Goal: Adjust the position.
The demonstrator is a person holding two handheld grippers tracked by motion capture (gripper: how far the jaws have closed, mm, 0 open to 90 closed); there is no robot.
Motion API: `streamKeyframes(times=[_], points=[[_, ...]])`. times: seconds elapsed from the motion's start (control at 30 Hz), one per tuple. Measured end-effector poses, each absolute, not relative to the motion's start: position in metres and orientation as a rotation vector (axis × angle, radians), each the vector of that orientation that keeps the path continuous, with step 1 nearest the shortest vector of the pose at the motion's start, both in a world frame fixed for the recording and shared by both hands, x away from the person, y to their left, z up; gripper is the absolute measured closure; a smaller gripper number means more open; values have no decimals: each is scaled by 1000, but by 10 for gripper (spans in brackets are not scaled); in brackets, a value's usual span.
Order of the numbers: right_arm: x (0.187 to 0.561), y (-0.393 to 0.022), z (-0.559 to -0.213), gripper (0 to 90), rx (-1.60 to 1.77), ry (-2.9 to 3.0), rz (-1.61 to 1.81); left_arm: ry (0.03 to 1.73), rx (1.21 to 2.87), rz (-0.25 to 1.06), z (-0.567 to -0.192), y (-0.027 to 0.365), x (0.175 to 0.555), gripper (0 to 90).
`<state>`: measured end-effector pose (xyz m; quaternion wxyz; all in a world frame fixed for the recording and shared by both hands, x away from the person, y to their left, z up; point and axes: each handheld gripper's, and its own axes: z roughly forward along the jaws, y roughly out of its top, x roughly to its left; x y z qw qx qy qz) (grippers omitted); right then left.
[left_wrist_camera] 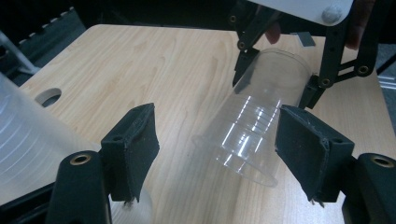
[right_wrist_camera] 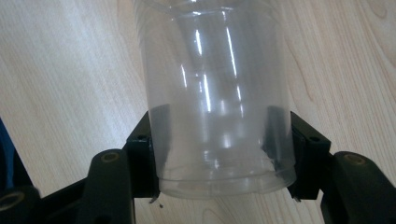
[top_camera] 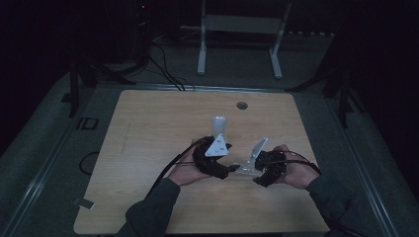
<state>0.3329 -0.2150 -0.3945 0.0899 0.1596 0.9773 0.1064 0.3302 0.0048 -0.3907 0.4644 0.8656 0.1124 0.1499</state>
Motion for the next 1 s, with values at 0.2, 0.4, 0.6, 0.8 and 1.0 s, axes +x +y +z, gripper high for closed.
streamKeyframes(times=[0.2, 0.4, 0.6, 0.8, 1.0], points=[[331, -222, -398, 412, 582, 2855, 403, 309, 2116, 371, -391, 6, 331, 308], [330, -229, -404, 412, 654, 2824, 451, 341, 2122, 376, -392, 6, 334, 314], [328, -237, -408, 412, 718, 2778, 520, 350, 2121, 383, -393, 6, 333, 314], [327, -243, -412, 412, 756, 2731, 585, 361, 2120, 390, -394, 6, 334, 314], [325, -246, -415, 412, 796, 2688, 649, 371, 2120, 392, -396, 6, 334, 314]])
